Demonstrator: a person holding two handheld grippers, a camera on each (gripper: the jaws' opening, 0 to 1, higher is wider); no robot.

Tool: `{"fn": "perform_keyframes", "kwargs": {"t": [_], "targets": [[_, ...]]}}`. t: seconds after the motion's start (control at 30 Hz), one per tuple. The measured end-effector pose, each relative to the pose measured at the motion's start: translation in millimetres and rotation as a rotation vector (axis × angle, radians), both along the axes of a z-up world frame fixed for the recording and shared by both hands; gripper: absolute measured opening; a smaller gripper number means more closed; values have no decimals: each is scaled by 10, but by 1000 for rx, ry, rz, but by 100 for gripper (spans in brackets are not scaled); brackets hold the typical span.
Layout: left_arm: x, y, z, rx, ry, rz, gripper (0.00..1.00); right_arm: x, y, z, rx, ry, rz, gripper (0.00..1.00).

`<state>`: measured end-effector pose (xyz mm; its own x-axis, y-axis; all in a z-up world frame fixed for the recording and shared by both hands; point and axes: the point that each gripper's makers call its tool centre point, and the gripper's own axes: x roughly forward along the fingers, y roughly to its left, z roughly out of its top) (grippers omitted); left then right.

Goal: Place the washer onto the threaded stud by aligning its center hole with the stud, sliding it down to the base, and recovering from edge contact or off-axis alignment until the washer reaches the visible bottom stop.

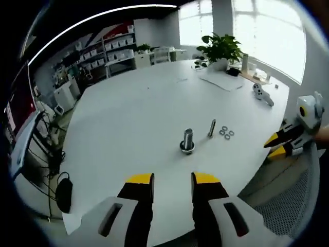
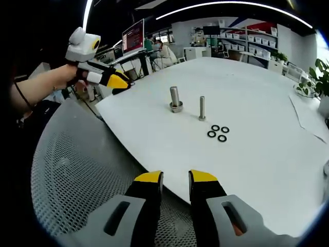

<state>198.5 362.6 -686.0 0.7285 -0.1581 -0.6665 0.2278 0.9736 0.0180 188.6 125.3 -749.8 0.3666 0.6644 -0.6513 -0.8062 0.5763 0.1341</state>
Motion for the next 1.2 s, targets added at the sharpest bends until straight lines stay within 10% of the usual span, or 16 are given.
{"fn": "perform_keyframes", "kwargs": {"t": [0.5, 1.2], "targets": [[-525, 410, -304, -91, 36, 192, 27, -12, 13, 1, 4, 1, 15, 23], [-438, 302, -553, -51, 85, 141, 23, 0, -26, -33, -20, 13, -8, 23]]}}
